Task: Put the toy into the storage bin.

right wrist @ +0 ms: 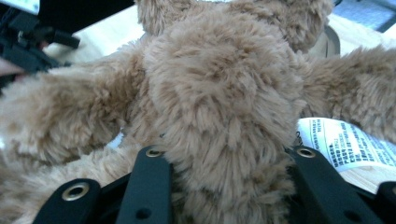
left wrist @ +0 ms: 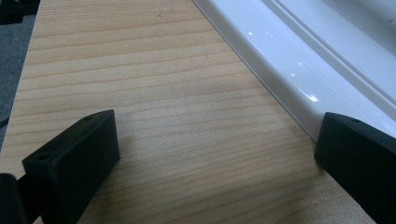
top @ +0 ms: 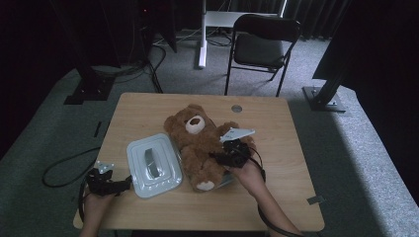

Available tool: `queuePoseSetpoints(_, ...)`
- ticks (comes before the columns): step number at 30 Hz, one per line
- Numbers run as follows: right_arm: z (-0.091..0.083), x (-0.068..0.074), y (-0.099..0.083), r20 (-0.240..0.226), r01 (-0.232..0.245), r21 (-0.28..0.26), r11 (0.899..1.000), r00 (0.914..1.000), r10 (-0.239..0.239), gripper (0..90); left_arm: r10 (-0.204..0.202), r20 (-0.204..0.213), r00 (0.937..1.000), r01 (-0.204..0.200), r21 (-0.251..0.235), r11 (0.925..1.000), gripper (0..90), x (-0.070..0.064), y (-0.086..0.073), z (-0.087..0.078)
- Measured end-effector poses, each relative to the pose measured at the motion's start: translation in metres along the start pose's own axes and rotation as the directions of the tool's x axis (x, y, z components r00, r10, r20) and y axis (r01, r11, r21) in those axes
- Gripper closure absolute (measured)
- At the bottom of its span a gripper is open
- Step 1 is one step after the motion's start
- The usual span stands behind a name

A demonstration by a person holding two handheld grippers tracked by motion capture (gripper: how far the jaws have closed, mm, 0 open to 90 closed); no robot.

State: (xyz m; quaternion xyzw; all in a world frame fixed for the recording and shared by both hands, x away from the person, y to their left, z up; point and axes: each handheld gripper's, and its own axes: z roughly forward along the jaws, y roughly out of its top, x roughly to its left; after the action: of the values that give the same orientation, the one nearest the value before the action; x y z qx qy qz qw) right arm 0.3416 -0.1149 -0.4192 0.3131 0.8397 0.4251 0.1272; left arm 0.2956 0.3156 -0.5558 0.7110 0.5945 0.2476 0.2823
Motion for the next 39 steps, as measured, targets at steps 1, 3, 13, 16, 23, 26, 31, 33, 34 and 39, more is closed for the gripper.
queuePoseSetpoints(1, -0.001, -0.001, -0.001, -0.010, 0.020, 0.006, 1.000, 0.9997, -0.020, 64.7, -0.001, 0.000, 1.0000, 0.001, 0.000, 1.0000, 0.6, 0.000, 0.000, 0.000)
queuePoseSetpoints(3, -0.004, -0.005, -0.003, -0.035, 0.036, 0.022, 0.999, 0.9988, -0.036, 64.0, -0.002, 0.000, 1.0000, 0.002, 0.000, 1.0000, 0.6, 0.000, 0.000, 0.000)
queuePoseSetpoints(13, -0.003, -0.003, -0.005, -0.058, 0.013, 0.039, 0.999, 0.9983, -0.011, 48.6, -0.006, 0.000, 1.0000, 0.006, -0.002, 1.0000, 0.6, -0.001, 0.000, 0.000)
queuePoseSetpoints(16, -0.006, -0.004, -0.002, -0.071, -0.012, 0.023, 1.000, 0.9974, 0.013, 39.2, -0.003, -0.001, 1.0000, 0.003, -0.001, 1.0000, 0.6, 0.000, 0.000, 0.000)
queuePoseSetpoints(23, -0.016, -0.004, 0.013, -0.077, -0.075, -0.031, 0.997, 0.9944, 0.073, 30.2, -0.002, 0.000, 1.0000, 0.002, 0.001, 1.0000, 0.6, 0.000, 0.000, 0.000)
queuePoseSetpoints(26, -0.021, -0.006, 0.024, -0.087, -0.105, -0.080, 0.991, 0.9914, 0.098, 30.0, -0.004, 0.000, 1.0000, 0.004, 0.000, 1.0000, 0.6, 0.000, 0.000, 0.000)
queuePoseSetpoints(31, -0.021, -0.009, 0.048, -0.085, -0.140, -0.114, 0.984, 0.9878, 0.130, 22.8, -0.004, 0.000, 1.0000, 0.004, -0.001, 1.0000, 0.6, 0.000, 0.000, 0.000)
queuePoseSetpoints(33, -0.017, -0.009, 0.056, -0.083, -0.148, -0.121, 0.982, 0.9869, 0.138, 20.7, -0.004, -0.001, 1.0000, 0.004, -0.001, 1.0000, 0.6, 0.000, 0.000, 0.000)
queuePoseSetpoints(34, -0.014, -0.009, 0.061, -0.078, -0.156, -0.125, 0.980, 0.9860, 0.147, 20.5, -0.004, -0.001, 1.0000, 0.004, -0.001, 1.0000, 0.6, 0.000, 0.000, 0.000)
queuePoseSetpoints(39, 0.004, -0.006, 0.080, -0.069, -0.149, -0.114, 0.982, 0.9875, 0.142, 20.5, -0.004, -0.001, 1.0000, 0.004, -0.001, 1.0000, 0.6, 0.000, 0.000, 0.000)
